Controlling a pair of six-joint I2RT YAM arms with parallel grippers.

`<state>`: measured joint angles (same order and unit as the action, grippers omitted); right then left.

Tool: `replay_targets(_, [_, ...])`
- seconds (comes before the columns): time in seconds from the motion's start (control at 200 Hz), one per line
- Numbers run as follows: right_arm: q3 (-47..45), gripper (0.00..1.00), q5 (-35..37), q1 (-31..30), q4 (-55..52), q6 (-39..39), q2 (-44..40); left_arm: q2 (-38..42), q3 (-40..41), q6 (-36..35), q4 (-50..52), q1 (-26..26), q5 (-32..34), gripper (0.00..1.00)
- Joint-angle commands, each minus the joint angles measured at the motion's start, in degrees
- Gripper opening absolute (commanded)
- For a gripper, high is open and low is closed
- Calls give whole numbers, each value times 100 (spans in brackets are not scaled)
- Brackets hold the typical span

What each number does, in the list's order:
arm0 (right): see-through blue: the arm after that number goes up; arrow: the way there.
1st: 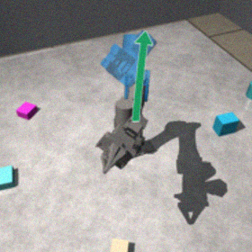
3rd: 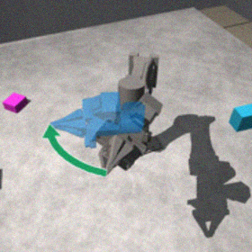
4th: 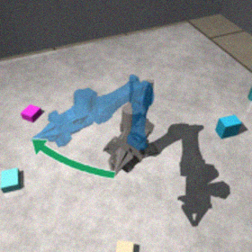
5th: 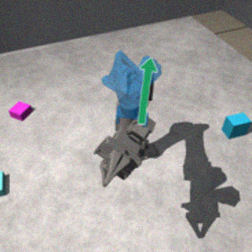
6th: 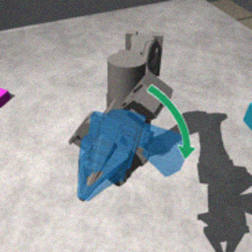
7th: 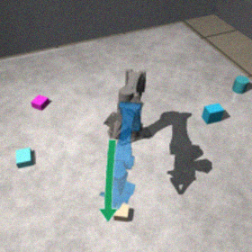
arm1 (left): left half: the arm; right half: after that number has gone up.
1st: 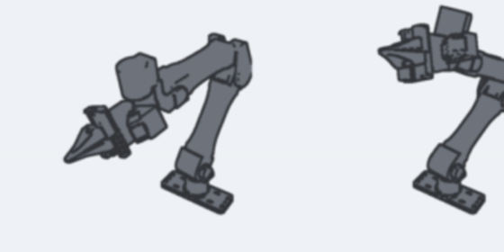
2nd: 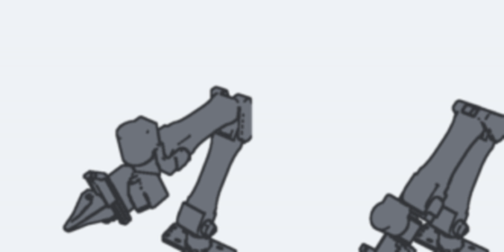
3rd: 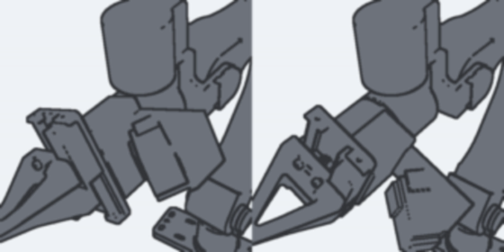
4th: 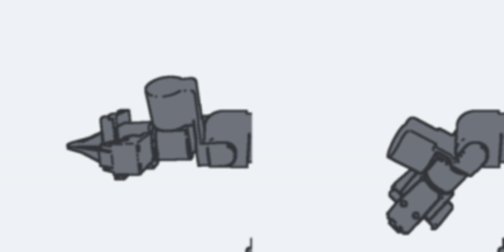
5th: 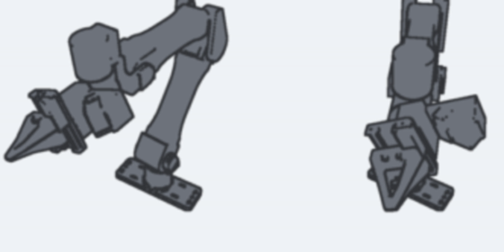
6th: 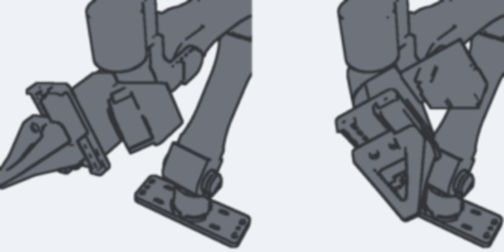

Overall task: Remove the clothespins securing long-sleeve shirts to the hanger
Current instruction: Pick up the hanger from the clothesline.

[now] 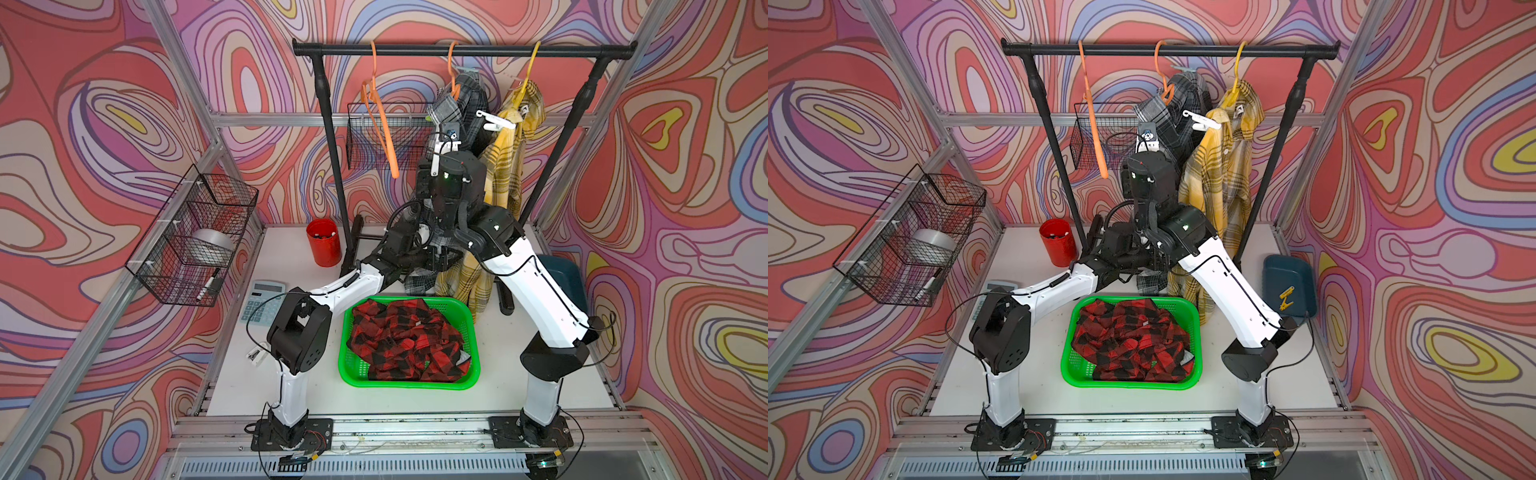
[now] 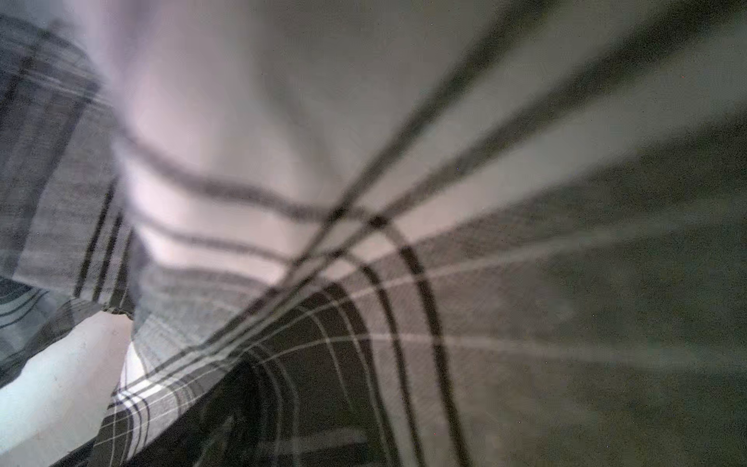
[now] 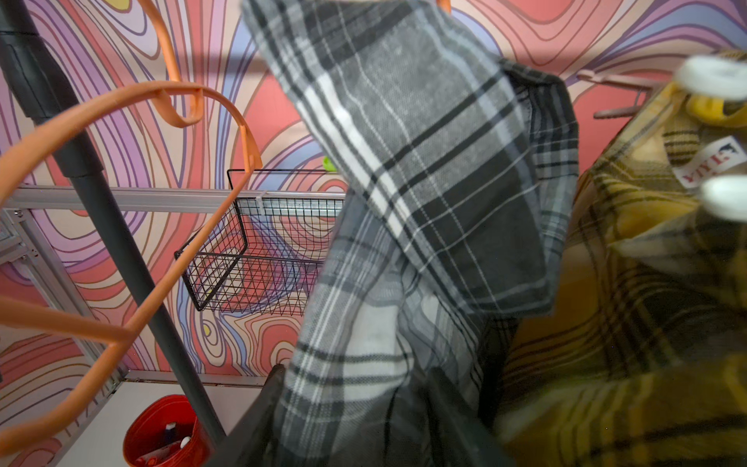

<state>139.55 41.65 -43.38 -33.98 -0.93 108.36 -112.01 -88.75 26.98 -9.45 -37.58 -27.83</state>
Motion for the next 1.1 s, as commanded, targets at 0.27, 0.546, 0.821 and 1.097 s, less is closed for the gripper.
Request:
replay_targets(0.27, [-259,81,410,52,127,225,-473,-91,-63,-99,66,-65,24,96])
replay_targets(0.546, [497,77,512,75,31,496,-32,-96,25,-26,13,-70,28,96])
replay_targets(0.821, [395,50,428,267,-141,385,-85,-33,127,-57,-15,-66,94,96])
replay_targets(1.097, [314,24,119,312,-191,348,-102,167,236,-132,-15,-66,289,96])
